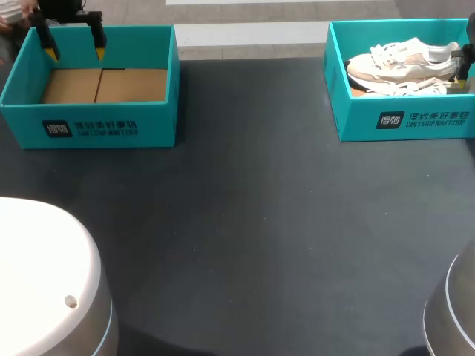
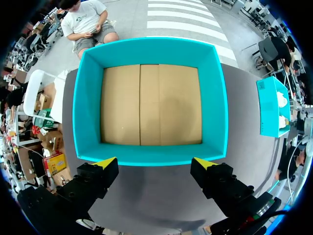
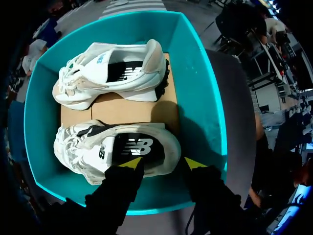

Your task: Take the shoe out of the shoebox, open the shoe tongue, remove and reinsert the insole, then place the shoe into the shoebox

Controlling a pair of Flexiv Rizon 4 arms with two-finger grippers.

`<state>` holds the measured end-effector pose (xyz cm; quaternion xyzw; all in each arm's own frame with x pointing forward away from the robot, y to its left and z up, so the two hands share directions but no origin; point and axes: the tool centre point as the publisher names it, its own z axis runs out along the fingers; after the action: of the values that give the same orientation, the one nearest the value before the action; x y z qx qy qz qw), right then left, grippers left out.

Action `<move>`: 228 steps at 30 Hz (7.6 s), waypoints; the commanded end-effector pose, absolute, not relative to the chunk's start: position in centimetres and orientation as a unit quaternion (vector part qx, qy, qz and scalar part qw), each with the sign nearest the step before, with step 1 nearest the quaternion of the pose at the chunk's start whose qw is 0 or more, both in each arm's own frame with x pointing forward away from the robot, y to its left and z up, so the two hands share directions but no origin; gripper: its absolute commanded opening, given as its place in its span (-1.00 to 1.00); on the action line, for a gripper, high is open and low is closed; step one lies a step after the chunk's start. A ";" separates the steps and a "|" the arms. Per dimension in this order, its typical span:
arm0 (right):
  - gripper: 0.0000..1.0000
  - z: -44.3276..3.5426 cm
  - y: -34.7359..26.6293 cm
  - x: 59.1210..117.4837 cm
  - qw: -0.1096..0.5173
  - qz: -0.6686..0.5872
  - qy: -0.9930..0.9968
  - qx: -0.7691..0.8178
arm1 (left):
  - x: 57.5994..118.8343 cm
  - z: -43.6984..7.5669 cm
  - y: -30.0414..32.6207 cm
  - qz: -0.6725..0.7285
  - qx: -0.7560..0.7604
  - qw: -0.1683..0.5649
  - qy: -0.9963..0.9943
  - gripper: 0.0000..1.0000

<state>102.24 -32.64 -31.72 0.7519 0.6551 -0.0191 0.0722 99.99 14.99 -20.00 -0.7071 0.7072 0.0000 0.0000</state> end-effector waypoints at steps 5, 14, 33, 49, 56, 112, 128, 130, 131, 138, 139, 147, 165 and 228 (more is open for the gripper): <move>-0.01 -33.9 -33.2 103.1 0.069 -0.027 0.648 0.758 | 100.0 -20.0 15.0 0.000 -0.707 0.000 0.707 1.00; 0.00 -35.0 -33.8 103.5 0.072 -0.034 0.640 0.764 | 100.0 -20.0 15.0 0.000 -0.707 0.000 0.707 1.00; -1.00 -32.6 -34.0 104.0 0.107 -0.034 0.597 0.795 | 100.0 -20.0 15.0 0.000 -0.707 0.000 0.707 1.00; -1.00 -19.7 -32.0 100.7 0.142 -0.038 0.639 0.755 | 100.0 -20.0 15.0 0.000 -0.707 0.000 0.707 1.00; -1.00 -15.9 -30.7 98.6 0.127 -0.051 0.642 0.754 | 100.0 -20.0 15.0 0.000 -0.707 0.000 0.707 1.00; -1.00 -14.1 -15.8 80.2 0.155 -0.073 0.630 0.758 | 100.0 -20.0 15.0 0.000 -0.707 0.000 0.707 1.00; -1.00 -16.7 -8.9 74.4 0.167 -0.084 0.628 0.756 | 100.0 -20.0 15.0 0.000 -0.707 0.000 0.707 1.00; -1.00 -17.2 -7.4 73.2 0.167 -0.085 0.624 0.759 | 100.0 -20.0 15.0 0.000 -0.707 0.000 0.707 1.00; -1.00 -17.4 -6.9 72.7 0.165 -0.085 0.622 0.761 | 100.0 -20.0 15.0 0.000 -0.707 0.000 0.707 1.00; -1.00 -19.3 -2.1 69.2 0.153 -0.079 0.618 0.767 | 100.0 -20.0 15.0 0.000 -0.707 0.000 0.707 1.00; -1.00 -19.5 -1.6 68.7 0.148 -0.075 0.614 0.771 | 100.0 -20.0 15.0 0.000 -0.707 0.000 0.707 1.00; -1.00 -19.5 -1.4 68.4 0.144 -0.071 0.611 0.775 | 100.0 -20.0 15.0 0.000 -0.707 0.000 0.707 1.00; -1.00 -26.7 3.5 69.0 0.129 -0.060 0.621 0.771 | 100.0 -20.0 15.0 0.000 -0.707 0.000 0.707 1.00; 1.00 -26.0 2.8 69.0 0.073 -0.020 0.828 0.556 | 100.0 -20.0 15.0 0.000 -0.707 0.000 0.707 1.00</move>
<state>69.00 3.15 -25.76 0.5554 0.8263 -0.0328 0.0877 99.99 15.00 -20.00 -0.7071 0.7071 0.0000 0.0000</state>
